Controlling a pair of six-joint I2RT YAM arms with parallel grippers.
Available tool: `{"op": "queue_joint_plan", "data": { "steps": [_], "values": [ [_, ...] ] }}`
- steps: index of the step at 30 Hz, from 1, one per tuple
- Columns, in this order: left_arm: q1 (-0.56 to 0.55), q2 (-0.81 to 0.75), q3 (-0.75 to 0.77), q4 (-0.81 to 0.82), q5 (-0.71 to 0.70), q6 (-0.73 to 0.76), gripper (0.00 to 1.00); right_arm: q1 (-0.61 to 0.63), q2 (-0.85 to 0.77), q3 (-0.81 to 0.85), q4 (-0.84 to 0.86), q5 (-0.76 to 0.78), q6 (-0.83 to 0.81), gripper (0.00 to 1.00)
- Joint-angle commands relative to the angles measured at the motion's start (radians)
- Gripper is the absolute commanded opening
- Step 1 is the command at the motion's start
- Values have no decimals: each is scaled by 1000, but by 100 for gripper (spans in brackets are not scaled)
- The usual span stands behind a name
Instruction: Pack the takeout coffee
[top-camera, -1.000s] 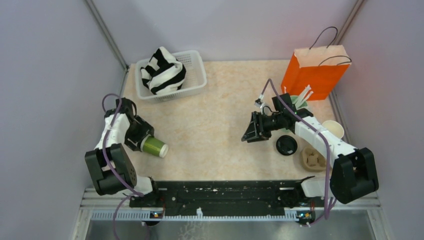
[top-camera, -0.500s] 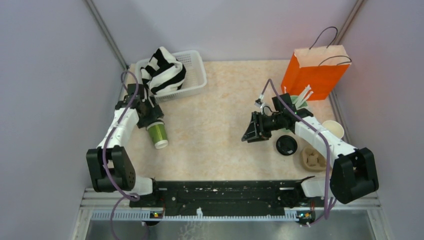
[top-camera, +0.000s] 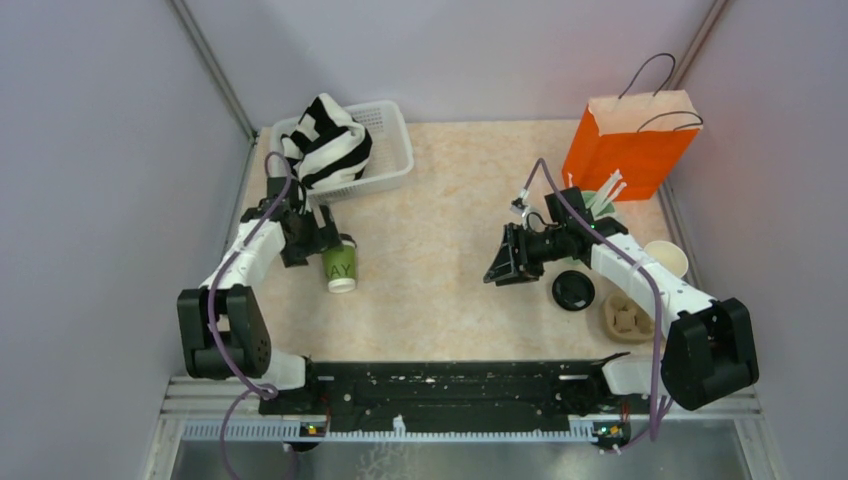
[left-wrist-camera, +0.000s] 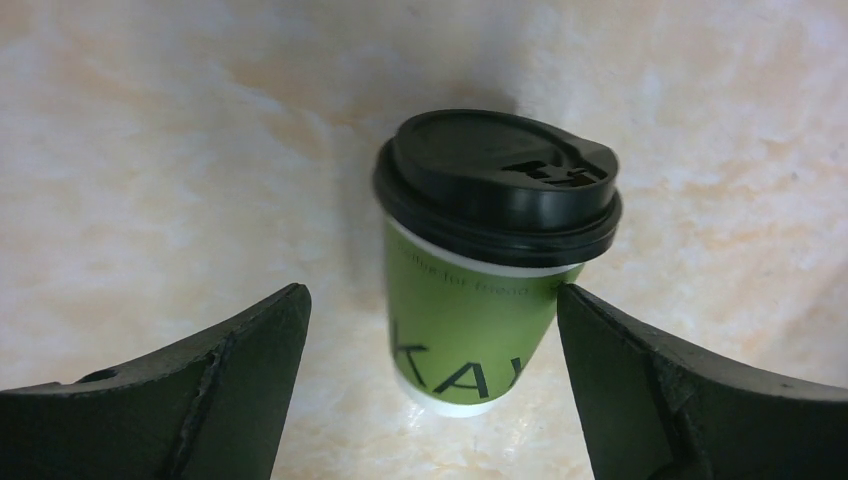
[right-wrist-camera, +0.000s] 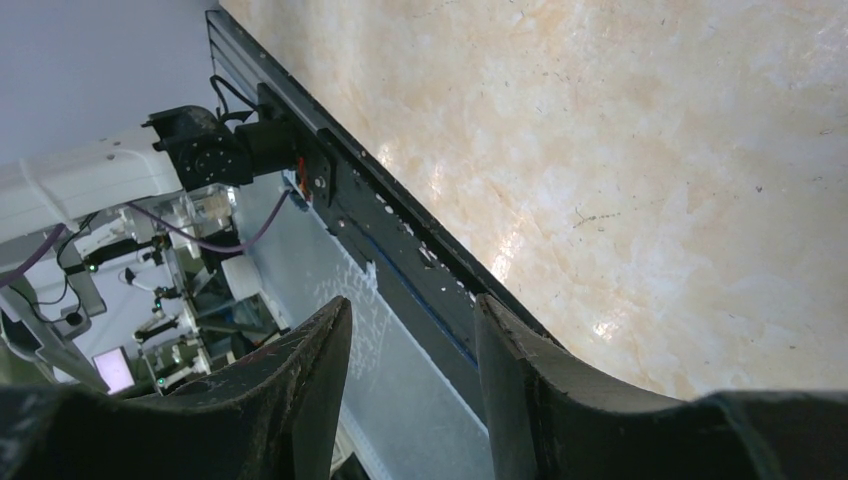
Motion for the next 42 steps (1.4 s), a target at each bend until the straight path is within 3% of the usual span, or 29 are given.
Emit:
{"op": "queue_joint_plan", "data": {
  "steps": [1,5,9,15,19,25,33,38,42],
  "values": [
    [-44,-11,-80,162,193,32,98,-7,-27,7,31,-8,7,49],
    [-90,2,-118,246,231,17,97,-7,-27,2,38,-12,12,49],
    [-124,61,-96,226,225,17,94,-7,-28,8,34,-9,8,49],
    [-160,57,-92,252,233,31,82,-8,-25,5,49,-9,16,49],
    [-168,16,-122,333,318,52,74,-7,-13,21,46,-8,8,49],
    [-220,-141,-242,627,576,75,72,-5,37,107,8,-7,-33,51],
    [-334,-317,-460,1229,668,80,74,52,56,278,-52,34,-133,63],
    [-372,-260,-418,1281,750,102,74,106,88,490,-205,184,-222,77],
    [-416,-242,-471,1427,718,136,74,116,132,566,-207,240,-204,86]
  ]
}}
